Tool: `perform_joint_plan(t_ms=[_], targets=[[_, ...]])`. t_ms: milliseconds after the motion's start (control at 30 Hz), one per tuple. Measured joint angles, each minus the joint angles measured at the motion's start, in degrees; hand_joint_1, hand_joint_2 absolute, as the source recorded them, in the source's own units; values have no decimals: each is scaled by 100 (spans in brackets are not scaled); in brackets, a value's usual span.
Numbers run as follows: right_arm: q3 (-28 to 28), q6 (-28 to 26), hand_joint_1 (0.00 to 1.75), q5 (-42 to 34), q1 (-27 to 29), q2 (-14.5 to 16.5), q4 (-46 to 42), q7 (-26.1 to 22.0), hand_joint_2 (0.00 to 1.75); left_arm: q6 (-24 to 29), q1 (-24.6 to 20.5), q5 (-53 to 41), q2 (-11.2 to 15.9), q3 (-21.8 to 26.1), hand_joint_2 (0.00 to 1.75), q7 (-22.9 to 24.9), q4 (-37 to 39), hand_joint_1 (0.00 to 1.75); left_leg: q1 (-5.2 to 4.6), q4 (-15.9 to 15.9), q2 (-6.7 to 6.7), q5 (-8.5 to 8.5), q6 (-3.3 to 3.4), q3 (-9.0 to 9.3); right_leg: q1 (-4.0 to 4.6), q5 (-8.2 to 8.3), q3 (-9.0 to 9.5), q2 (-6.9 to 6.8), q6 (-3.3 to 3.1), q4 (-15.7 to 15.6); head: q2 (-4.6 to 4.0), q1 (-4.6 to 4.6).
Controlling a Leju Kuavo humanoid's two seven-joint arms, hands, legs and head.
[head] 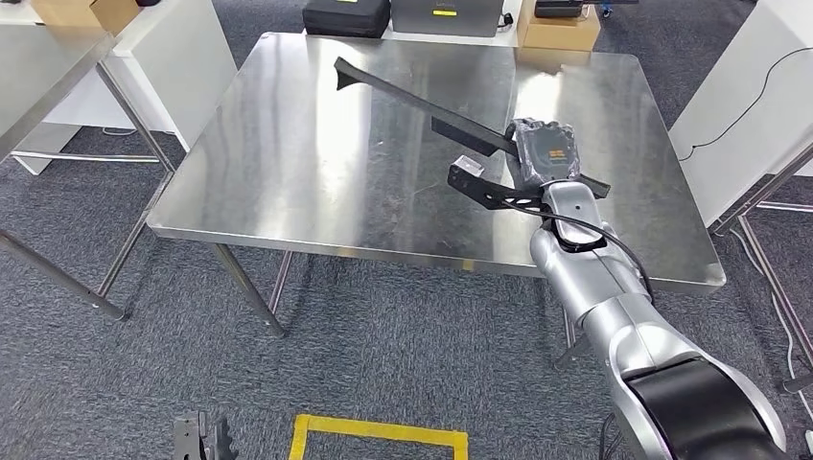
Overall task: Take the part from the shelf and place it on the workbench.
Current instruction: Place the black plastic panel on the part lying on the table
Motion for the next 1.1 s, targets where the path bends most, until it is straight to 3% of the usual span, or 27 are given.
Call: perform_joint_plan(t_ms=[33, 133, 200, 300, 333, 367, 400, 467, 533, 600, 700, 767, 833, 867, 900, 933, 1000, 1033, 1100], targets=[[-1, 9, 175, 162, 1, 3, 11, 58, 175, -9, -4, -7, 8, -2, 0, 7, 1, 0, -15, -190, -1, 43, 31, 103, 11, -22, 12, 9, 23, 0, 0, -3], [13, 33, 175, 779, -6, 9, 104, 282, 175, -21, -12, -32, 12, -11, 0, 22, 3, 0, -27, -279, -2, -5, 120, 181, 10, -66, 10, 10, 97, -13, 0, -7], [22, 35, 175, 1113, -29, 4, 197, 408, 175, -13, -20, -48, 13, -18, 0, 27, 3, 0, -3, -330, -4, -6, 189, 229, 0, -191, -122, -6, 129, 235, 0, 16], [27, 32, 175, 1360, -65, -6, 377, 495, 175, -3, -31, -61, 7, -34, 0, 45, 4, 0, 2, -346, -11, -44, 262, 267, -16, -584, -789, -15, 121, 1417, 0, 49], [26, 31, 175, 1415, -66, -13, 441, 507, 175, -1, -28, -61, 3, -38, 0, 51, 4, 0, 1, -346, -17, -61, 270, 281, -21, -650, -997, -16, 138, 1734, 0, 55], [25, 31, 175, 1477, -68, -20, 499, 515, 175, 1, -25, -61, 0, -40, 0, 56, 5, 0, 1, -344, -26, -81, 271, 305, -29, -618, -1100, -17, 174, 1836, 0, 61], [23, 32, 175, 1548, -82, -25, 552, 519, 175, 2, -22, -61, -2, -42, 0, 58, 5, 0, 2, -343, -33, -107, 263, 341, -39, -475, -1067, -21, 227, 1665, 0, 67], [21, 35, 175, 1708, -154, -33, 649, 517, 175, -2, -22, -61, -4, -43, 0, 57, 5, 0, 0, -333, -40, -176, 227, 427, -54, -26, -722, -48, 323, 801, 0, 74], [23, 45, 175, 1837, -273, -40, 749, 505, 175, -9, -28, -60, -5, -44, 0, 52, 5, 0, -27, -305, -40, -250, 170, 471, -41, 243, -403, -71, 306, 128, 0, 70], [23, 53, 175, 1919, -378, -56, 843, 476, 175, -13, -32, -60, -5, -44, 0, 47, 5, 0, -41, -290, -36, -295, 116, 479, -7, 249, -322, -70, 209, 8, 0, 62], [21, 48, 175, 1965, -504, -86, 953, 435, 175, -14, -36, -58, 3, -44, 0, 42, 5, 0, -15, -123, -19, -428, 22, 397, -38, 226, -284, -59, 86, -9, 0, 38], [22, 43, 175, 1970, -580, -90, 1014, 420, 175, -13, -38, -51, 9, -44, 0, 39, 5, 0, 6, 504, -7, -717, -45, 73, -58, 196, -239, -52, 24, -17, 0, -5], [24, 40, 175, 1975, -610, -90, 1076, 409, 175, -10, -36, -37, 7, -44, 0, 39, 7, 0, 21, 1267, 0, -956, -85, -379, -51, 158, -197, -52, -23, -15, 0, -27], [26, 38, 175, 1977, -611, -89, 1108, 406, 175, -8, -35, -28, 7, -44, 0, 39, 7, 0, 23, 1428, 1, -931, -90, -520, -46, 136, -171, -52, -33, -14, 0, -29], [28, 33, 175, 1980, -610, -87, 1139, 406, 175, -7, -34, -21, 8, -44, 0, 39, 8, 0, 24, 1362, 2, -784, -85, -551, -43, 110, -134, -50, -36, -14, 0, -31], [30, 27, 175, 1983, -612, -82, 1168, 412, 175, -4, -34, -15, 11, -44, 0, 39, 8, 0, 24, 1072, 3, -544, -69, -462, -43, 79, -90, -47, -30, -13, 0, -33], [32, 4, 175, 1991, -625, -72, 1219, 445, 175, -2, -37, -10, 22, -44, 0, 39, 8, 0, 15, 240, 2, -84, -16, -113, -26, 10, -12, -37, 11, -12, 0, -41], [35, -12, 175, 1994, -639, -66, 1245, 478, 175, -1, -42, -9, 27, -44, 0, 39, 8, 0, 6, -52, 1, 13, 12, 32, -12, -16, 2, -32, 36, -9, 0, -43], [54, -36, 175, 1999, -667, -60, 1302, 539, 175, -1, -50, -8, 32, -44, 0, 38, 8, 0, -19, -242, -3, -16, 62, 145, 12, -47, -2, -25, 83, -14, 0, -43]])
